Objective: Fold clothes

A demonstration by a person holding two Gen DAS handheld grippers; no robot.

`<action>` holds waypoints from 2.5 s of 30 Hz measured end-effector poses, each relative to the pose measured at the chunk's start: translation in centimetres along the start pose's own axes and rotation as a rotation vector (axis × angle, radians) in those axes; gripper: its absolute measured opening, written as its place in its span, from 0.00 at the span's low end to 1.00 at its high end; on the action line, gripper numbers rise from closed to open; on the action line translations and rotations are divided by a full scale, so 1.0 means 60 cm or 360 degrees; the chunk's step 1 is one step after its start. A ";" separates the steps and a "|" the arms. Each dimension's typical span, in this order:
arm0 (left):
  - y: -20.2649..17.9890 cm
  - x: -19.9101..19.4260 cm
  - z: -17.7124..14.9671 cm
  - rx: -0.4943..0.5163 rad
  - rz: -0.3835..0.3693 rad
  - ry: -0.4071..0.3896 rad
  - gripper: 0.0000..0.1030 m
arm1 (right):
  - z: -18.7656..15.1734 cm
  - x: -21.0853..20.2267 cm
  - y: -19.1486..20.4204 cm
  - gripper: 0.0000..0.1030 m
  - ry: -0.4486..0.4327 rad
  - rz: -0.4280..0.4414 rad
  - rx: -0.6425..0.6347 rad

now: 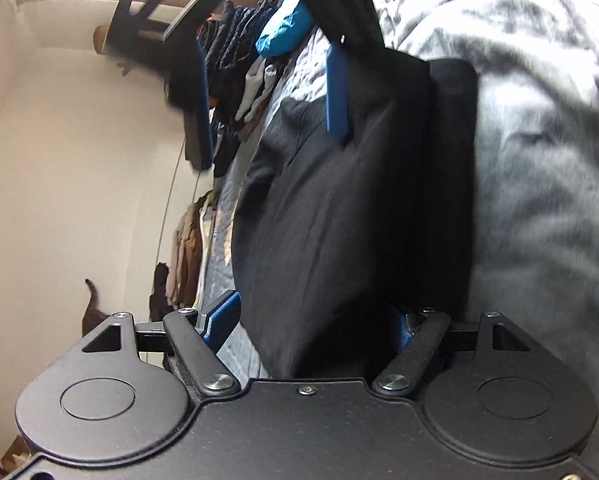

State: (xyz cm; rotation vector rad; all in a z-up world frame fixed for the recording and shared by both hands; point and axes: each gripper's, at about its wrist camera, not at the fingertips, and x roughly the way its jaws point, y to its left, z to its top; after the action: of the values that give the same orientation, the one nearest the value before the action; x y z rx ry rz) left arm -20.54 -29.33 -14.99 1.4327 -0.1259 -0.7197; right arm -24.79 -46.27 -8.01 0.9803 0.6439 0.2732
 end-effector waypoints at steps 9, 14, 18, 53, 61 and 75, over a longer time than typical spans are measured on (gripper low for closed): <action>-0.023 -0.026 -0.017 0.0051 0.0163 0.0101 0.71 | -0.017 -0.023 0.001 0.83 -0.0053 -0.0003 -0.0116; -0.028 -0.026 -0.017 0.0048 0.0194 0.0148 0.71 | -0.025 -0.026 0.008 0.83 -0.0041 -0.0022 -0.0183; -0.017 -0.020 -0.027 -0.0009 0.0086 0.0164 0.29 | -0.031 -0.025 0.009 0.83 -0.0030 -0.0033 -0.0215; -0.004 -0.073 -0.033 -0.0114 0.0033 -0.0050 0.22 | -0.101 -0.054 0.138 0.85 0.0057 -0.0206 -0.0691; -0.002 -0.067 -0.048 -0.0101 -0.0014 -0.0024 0.21 | -0.104 -0.031 0.045 0.84 0.0055 -0.0621 -0.0472; 0.094 -0.136 -0.082 -0.0419 -0.0186 -0.0065 0.68 | -0.165 -0.080 0.199 0.84 -0.0161 -0.0580 -0.0639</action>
State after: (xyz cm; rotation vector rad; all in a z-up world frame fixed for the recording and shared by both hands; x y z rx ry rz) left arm -22.40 -21.05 -7.86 1.1811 0.0211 -0.8294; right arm -33.84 -35.42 -0.07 0.4769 0.6315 0.0255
